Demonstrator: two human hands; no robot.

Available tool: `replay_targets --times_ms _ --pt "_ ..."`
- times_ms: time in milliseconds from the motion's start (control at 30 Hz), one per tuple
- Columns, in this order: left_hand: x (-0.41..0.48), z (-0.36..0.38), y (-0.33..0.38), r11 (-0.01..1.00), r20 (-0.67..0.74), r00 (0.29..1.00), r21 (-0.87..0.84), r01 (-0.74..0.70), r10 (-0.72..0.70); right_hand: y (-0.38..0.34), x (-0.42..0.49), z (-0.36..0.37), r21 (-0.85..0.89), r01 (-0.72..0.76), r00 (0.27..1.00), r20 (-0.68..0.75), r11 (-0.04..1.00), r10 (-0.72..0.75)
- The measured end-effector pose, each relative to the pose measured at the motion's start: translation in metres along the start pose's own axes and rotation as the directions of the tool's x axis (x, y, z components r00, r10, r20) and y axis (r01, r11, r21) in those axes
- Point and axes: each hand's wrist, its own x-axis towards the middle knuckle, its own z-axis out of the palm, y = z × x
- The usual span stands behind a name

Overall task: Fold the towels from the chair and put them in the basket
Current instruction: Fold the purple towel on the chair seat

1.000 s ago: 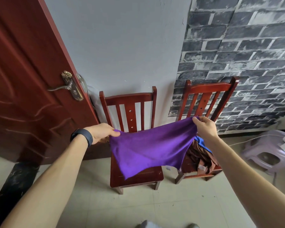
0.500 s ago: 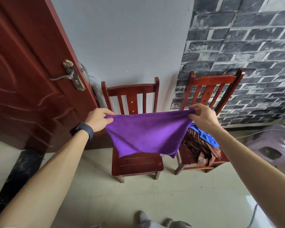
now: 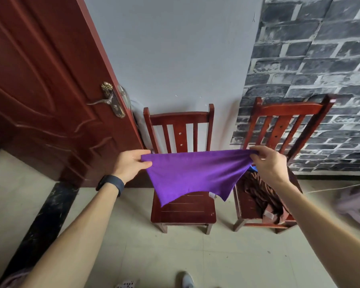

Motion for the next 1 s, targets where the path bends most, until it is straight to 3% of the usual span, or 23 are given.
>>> replay_targets --times_ms 67,167,267,367,467,667,833,1000 --pt "-0.013 0.008 -0.012 0.957 -0.105 0.992 0.289 -0.039 0.072 0.014 -0.009 0.007 -0.092 0.065 0.998 0.016 0.994 -0.064" --pt "-0.034 0.021 -0.046 0.878 -0.182 0.978 0.479 -0.005 0.105 0.037 -0.030 0.022 -0.213 0.140 0.990 0.062 0.967 -0.129" --pt "-0.058 0.032 -0.087 0.731 -0.151 0.986 0.680 0.057 0.064 0.067 -0.066 0.039 -0.282 0.163 0.979 0.168 0.945 -0.118" --pt "-0.082 0.038 -0.128 0.547 -0.017 0.998 0.837 -0.014 0.053 0.099 -0.105 0.056 -0.322 0.165 0.966 0.241 0.932 -0.088" --pt "-0.089 0.038 -0.160 0.467 0.093 0.995 0.879 -0.101 0.042 0.118 -0.129 0.075 -0.355 0.172 0.944 0.325 0.919 -0.051" --pt "-0.042 0.034 -0.183 0.545 0.114 0.993 0.833 -0.097 0.003 0.110 -0.099 0.117 -0.406 0.099 0.931 0.359 0.908 0.059" --pt "0.051 0.040 -0.206 0.509 0.137 0.988 0.857 -0.082 -0.071 0.107 -0.038 0.176 -0.503 0.027 0.912 0.367 0.864 0.185" --pt "0.166 0.061 -0.239 0.449 0.188 0.973 0.887 -0.109 -0.134 0.140 0.037 0.258 -0.655 -0.084 0.784 0.421 0.751 0.455"
